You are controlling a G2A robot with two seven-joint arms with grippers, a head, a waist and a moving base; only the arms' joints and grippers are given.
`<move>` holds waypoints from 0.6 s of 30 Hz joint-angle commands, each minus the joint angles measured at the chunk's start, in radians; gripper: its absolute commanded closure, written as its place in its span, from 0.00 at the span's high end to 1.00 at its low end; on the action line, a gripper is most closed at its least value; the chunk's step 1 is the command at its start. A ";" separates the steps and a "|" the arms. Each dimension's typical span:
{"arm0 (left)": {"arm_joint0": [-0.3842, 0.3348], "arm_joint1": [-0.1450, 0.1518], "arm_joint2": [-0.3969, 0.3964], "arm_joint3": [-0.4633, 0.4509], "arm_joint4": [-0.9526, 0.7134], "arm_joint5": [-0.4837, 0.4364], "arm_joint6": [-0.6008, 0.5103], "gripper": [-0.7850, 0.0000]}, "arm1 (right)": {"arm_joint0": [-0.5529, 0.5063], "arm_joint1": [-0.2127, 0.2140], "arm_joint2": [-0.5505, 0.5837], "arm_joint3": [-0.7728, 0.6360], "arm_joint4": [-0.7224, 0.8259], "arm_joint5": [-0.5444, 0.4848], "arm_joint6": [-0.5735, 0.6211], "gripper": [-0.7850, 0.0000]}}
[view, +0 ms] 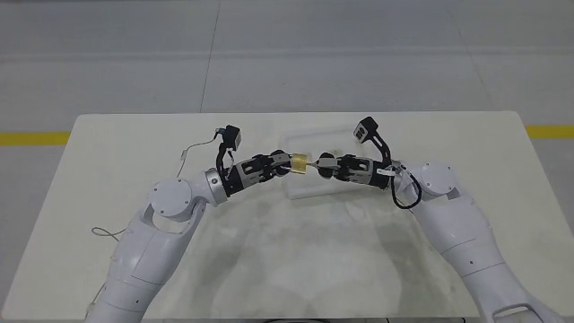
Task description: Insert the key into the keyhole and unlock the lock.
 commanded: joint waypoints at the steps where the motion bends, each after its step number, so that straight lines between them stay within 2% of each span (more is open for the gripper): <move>1: 0.000 0.001 0.001 -0.001 0.001 0.002 0.000 0.00 | 0.000 0.000 -0.002 -0.001 0.000 -0.001 -0.004 0.00; 18: -0.005 0.008 0.005 -0.002 -0.001 0.005 -0.008 0.00 | 0.016 -0.006 -0.023 0.001 -0.005 0.008 -0.013 0.00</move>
